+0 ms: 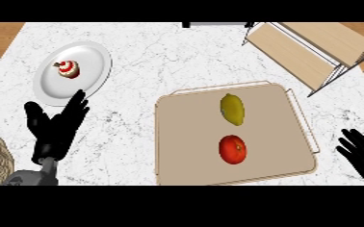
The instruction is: Pick the tomato from the tray and place it in the tiered shelf
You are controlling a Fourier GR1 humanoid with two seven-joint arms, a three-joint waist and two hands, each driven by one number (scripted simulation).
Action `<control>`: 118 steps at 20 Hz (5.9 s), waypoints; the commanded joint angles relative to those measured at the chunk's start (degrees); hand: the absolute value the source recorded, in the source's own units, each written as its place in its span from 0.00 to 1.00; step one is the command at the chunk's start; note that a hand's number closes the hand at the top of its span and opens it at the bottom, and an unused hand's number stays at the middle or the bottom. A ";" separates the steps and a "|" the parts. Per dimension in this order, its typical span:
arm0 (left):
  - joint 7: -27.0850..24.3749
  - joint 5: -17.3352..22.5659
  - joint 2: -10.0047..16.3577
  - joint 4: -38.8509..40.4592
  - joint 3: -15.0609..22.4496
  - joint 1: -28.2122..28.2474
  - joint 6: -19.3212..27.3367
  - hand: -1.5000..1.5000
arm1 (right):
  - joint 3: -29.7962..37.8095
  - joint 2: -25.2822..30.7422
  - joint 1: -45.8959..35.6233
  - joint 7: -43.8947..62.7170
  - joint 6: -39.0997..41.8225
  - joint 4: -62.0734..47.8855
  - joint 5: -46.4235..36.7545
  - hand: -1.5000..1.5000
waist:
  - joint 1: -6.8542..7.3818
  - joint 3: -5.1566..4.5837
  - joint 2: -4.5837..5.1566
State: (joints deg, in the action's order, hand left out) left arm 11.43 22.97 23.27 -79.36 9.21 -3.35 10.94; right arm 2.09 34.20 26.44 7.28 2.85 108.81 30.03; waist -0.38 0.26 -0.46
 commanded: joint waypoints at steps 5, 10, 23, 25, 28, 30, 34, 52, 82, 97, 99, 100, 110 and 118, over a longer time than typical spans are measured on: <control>2.03 0.65 0.97 1.77 -0.83 1.27 -3.54 0.50 | -3.35 3.93 -6.94 24.68 -13.94 12.61 -5.42 0.00 | 0.86 -0.37 0.57; 1.35 -2.42 -3.56 0.34 1.81 1.15 0.14 0.50 | -9.70 4.66 -18.32 38.00 -20.92 10.87 -13.09 0.00 | 1.59 -0.34 0.64; 1.74 -3.05 -3.75 2.23 -0.71 2.37 -2.26 0.50 | -24.35 0.22 -30.56 57.03 -19.61 9.22 -22.78 0.00 | 0.67 -0.31 0.41; 1.83 -3.88 -4.56 4.37 -1.17 -1.18 -2.04 0.50 | -24.99 -2.48 -33.50 57.99 -20.44 5.22 -24.79 0.00 | 0.59 -0.31 0.54; 0.54 -4.51 -5.40 4.14 -1.12 1.75 -1.48 0.50 | -28.41 -4.79 -33.14 59.00 -22.32 4.04 -29.36 0.00 | 0.67 -0.34 0.54; 1.90 -4.73 -4.89 4.44 -1.28 -1.09 -2.60 0.50 | -23.90 -3.20 -35.92 60.00 -18.91 1.26 -26.55 0.00 | 0.55 -0.31 0.60; 3.46 -5.47 -4.99 3.37 -1.78 -1.14 -2.14 0.50 | -29.19 -6.31 -30.70 57.47 -21.22 2.46 -33.25 0.00 | 0.14 -0.28 0.48; 2.86 -6.61 -5.16 5.11 -5.43 -0.85 -6.20 0.50 | -30.08 -16.46 -33.17 53.13 -19.79 -12.65 -43.65 0.00 | 0.46 -0.27 0.57; 3.44 -10.03 -8.68 1.06 -5.27 -0.23 -6.64 0.50 | -20.56 -26.16 -63.01 59.54 -20.38 -40.93 -61.63 1.00 | 4.53 -0.47 1.55; 4.26 -10.16 -8.81 1.98 -6.50 0.89 -6.11 0.50 | -16.76 -28.96 -97.63 75.28 -18.04 -52.56 -90.20 1.00 | 0.98 -0.46 -0.18; 3.42 -9.27 -7.66 4.02 -8.32 0.54 -7.22 0.50 | -14.57 -27.72 -99.44 75.51 -16.25 -52.75 -91.56 1.00 | 0.30 -0.44 0.01; 2.97 -9.90 -9.08 3.76 -7.10 1.96 -6.60 0.50 | -13.90 -27.47 -102.56 76.33 -13.98 -53.19 -92.55 1.00 | 0.48 -0.46 -0.11; 1.75 -10.00 -8.55 2.15 -8.06 3.15 -7.21 0.50 | -2.75 -18.90 -111.48 72.55 -7.27 -57.69 -95.10 1.00 | 0.49 -0.36 0.24; 3.14 -8.52 -7.21 2.94 -9.98 2.25 -8.86 0.50 | 3.94 -10.23 -112.19 64.23 -4.60 -58.77 -95.56 1.00 | 0.13 -0.29 0.30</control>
State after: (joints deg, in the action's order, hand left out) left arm 13.40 13.89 16.21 -78.98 -0.60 -3.04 2.89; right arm 2.90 19.69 -85.01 66.75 -5.60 50.48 -65.94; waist -0.08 0.36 -0.46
